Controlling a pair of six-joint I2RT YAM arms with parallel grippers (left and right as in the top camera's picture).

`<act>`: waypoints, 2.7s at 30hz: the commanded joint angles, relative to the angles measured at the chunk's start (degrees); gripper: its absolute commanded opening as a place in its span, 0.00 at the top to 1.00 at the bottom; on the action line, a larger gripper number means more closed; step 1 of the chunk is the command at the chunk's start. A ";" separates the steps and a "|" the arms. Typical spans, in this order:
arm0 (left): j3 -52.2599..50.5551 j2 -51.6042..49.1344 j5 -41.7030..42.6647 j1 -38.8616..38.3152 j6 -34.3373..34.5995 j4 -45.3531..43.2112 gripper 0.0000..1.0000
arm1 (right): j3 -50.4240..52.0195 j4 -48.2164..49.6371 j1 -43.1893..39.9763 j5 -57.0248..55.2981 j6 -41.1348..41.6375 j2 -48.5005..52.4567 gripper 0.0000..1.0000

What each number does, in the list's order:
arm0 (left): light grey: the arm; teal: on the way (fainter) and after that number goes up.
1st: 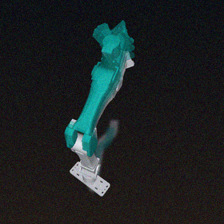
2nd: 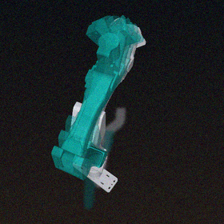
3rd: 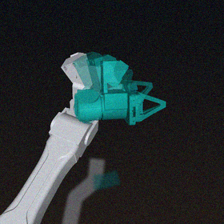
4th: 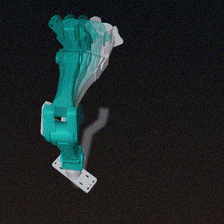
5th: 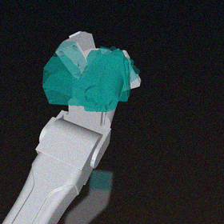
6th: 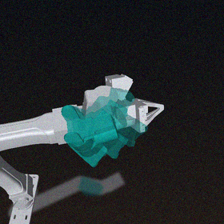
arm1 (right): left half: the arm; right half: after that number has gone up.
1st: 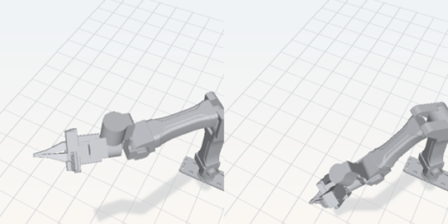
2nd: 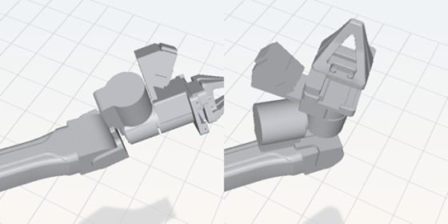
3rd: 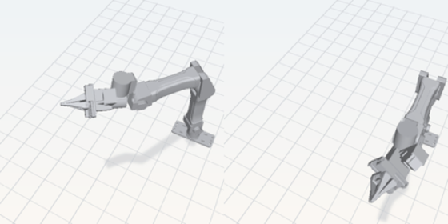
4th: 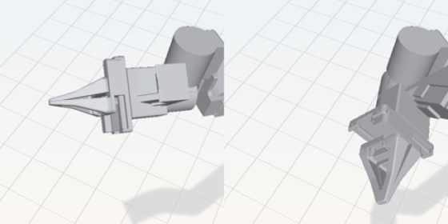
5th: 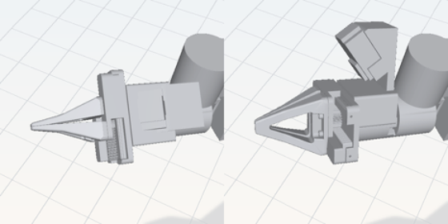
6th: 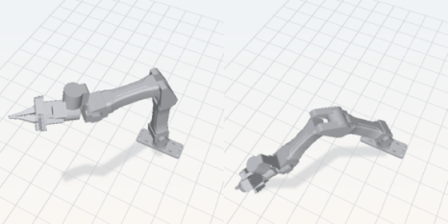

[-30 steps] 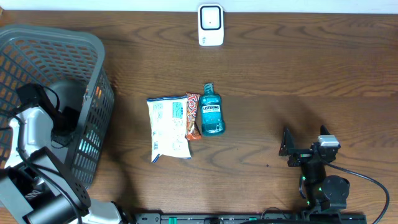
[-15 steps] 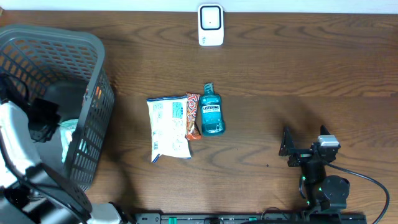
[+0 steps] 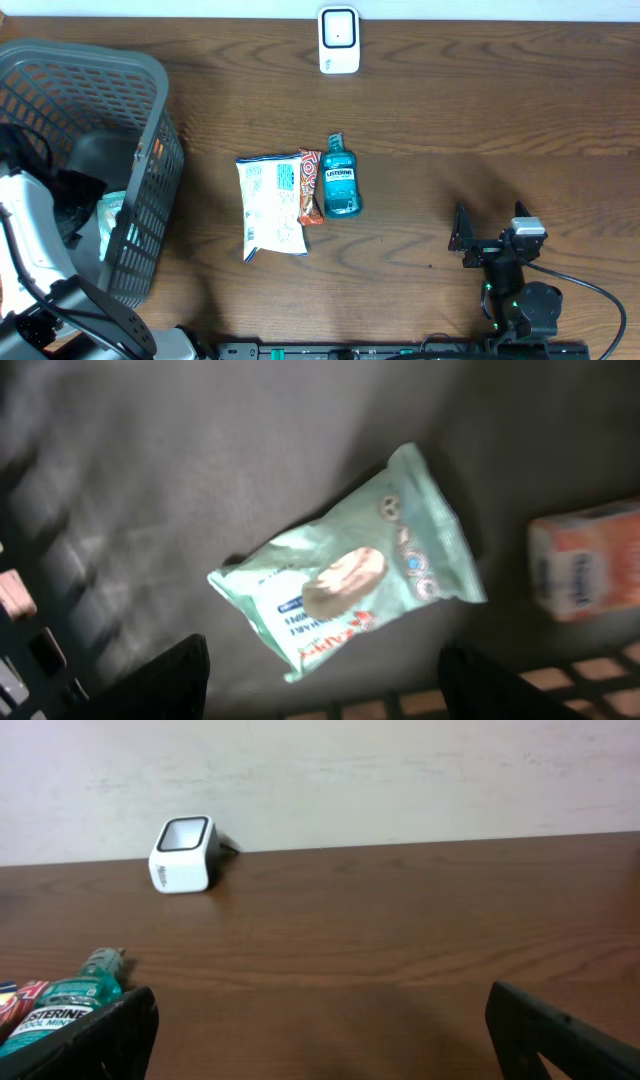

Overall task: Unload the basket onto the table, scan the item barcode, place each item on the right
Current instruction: 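Reach the left gripper back into the basket toward the mint-green pack, then grasp the mint-green wrapped pack with the left gripper and lift it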

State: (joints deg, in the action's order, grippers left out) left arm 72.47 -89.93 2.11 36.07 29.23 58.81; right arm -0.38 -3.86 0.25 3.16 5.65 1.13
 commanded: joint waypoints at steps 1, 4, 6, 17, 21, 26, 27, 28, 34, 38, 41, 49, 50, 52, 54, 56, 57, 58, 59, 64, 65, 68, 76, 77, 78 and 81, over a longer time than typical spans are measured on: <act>-3.39 -0.57 -2.82 -1.49 -6.36 -2.89 0.27 | 0.07 -0.26 0.33 -0.02 0.07 0.02 0.01; -6.14 -0.63 -2.82 -2.99 -12.35 -7.61 0.28 | 0.07 -0.26 0.33 -0.04 0.07 0.02 0.01; -8.20 -0.63 -2.84 -3.87 -15.15 -11.21 0.28 | 0.07 -0.26 0.33 -0.04 0.07 0.02 0.01; -13.97 -0.72 -4.35 -4.61 -29.70 -19.04 0.27 | 0.07 -0.24 0.33 -0.04 0.07 0.02 0.01; -14.49 -1.29 -4.28 -4.61 -30.16 -19.30 0.23 | 0.07 -0.26 0.33 -0.04 0.07 0.02 0.01; -16.06 -3.52 -4.28 -4.66 -31.36 -20.28 0.22 | 0.07 -0.26 0.33 -0.04 0.07 0.02 0.01; -16.48 -4.35 -4.28 -4.66 -31.36 -20.50 0.22 | 0.07 -0.26 0.33 -0.04 0.07 0.02 0.01; -16.81 -5.01 -4.31 -4.66 -31.36 -20.68 0.22 | 0.07 -0.24 0.33 -0.04 0.07 0.02 0.01; -17.03 -8.96 -4.31 -4.66 -31.32 -20.74 0.01 | 0.07 -0.24 0.33 -0.04 0.07 0.02 0.01; -17.00 -8.98 -4.31 -4.66 -31.36 -20.83 0.24 | 0.07 -0.26 0.33 -0.04 0.07 0.02 0.01; -16.74 -8.96 -4.33 -4.66 -31.39 -20.96 0.70 | 0.07 -0.26 0.33 -0.04 0.07 0.02 0.01; -12.39 -7.50 -4.81 -4.66 -31.36 -20.72 0.92 | 0.07 -0.24 0.33 -0.04 0.07 0.02 0.01; -11.02 -6.58 -5.53 -4.66 -31.36 -20.46 0.92 | 0.07 -0.24 0.33 -0.04 0.07 0.02 0.01; -8.50 -4.81 -7.28 -4.66 -31.36 -20.06 0.92 | 0.07 -0.24 0.33 -0.04 0.07 0.02 0.01; -5.73 -2.49 -9.11 -4.66 -31.36 -19.89 0.92 | 0.07 -0.26 0.33 -0.04 0.07 0.02 0.01; -3.58 -0.02 -9.25 -4.66 -31.34 -19.96 0.92 | 0.07 -0.24 0.33 -0.04 0.07 0.02 0.01; -2.62 1.25 -9.22 -4.66 -31.32 -20.06 0.92 | 0.07 -0.24 0.33 -0.04 0.07 0.02 0.01; -1.70 2.73 -9.22 -4.66 -31.17 -20.41 0.92 | 0.07 -0.26 0.33 -0.04 0.07 0.02 0.01; -0.79 4.79 -9.20 -4.66 -30.60 -21.09 0.92 | 0.07 -0.24 0.33 -0.04 0.07 0.02 0.01; 0.04 13.07 -8.52 -4.66 -25.53 -24.72 0.92 | 0.07 -0.24 0.33 -0.04 0.07 0.02 0.01; 0.04 14.91 -7.67 -4.66 -24.26 -25.35 0.92 | 0.07 -0.24 0.33 -0.04 0.07 0.02 0.01; 0.04 20.31 -0.68 -4.68 -22.60 -27.56 0.92 | 0.07 -0.26 0.33 -0.02 0.07 0.02 0.01; 0.04 30.32 23.54 -10.67 -17.92 -33.70 0.92 | 0.07 -0.24 0.33 -0.04 0.07 0.02 0.01; 0.04 30.71 24.74 -12.20 -17.92 -34.07 0.92 | 0.07 -0.24 0.33 -0.04 0.07 0.02 0.01; 0.04 30.99 25.88 -14.12 -17.92 -34.32 0.92 | 0.07 -0.26 0.33 -0.02 0.07 0.02 0.01; 0.04 31.21 27.08 -21.14 -17.92 -34.27 0.92 | 0.07 -0.24 0.33 -0.04 0.07 0.02 0.01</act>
State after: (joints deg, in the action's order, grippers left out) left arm 71.53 -58.83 22.70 20.40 10.33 25.02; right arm -0.38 -3.86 0.25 3.16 5.65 1.13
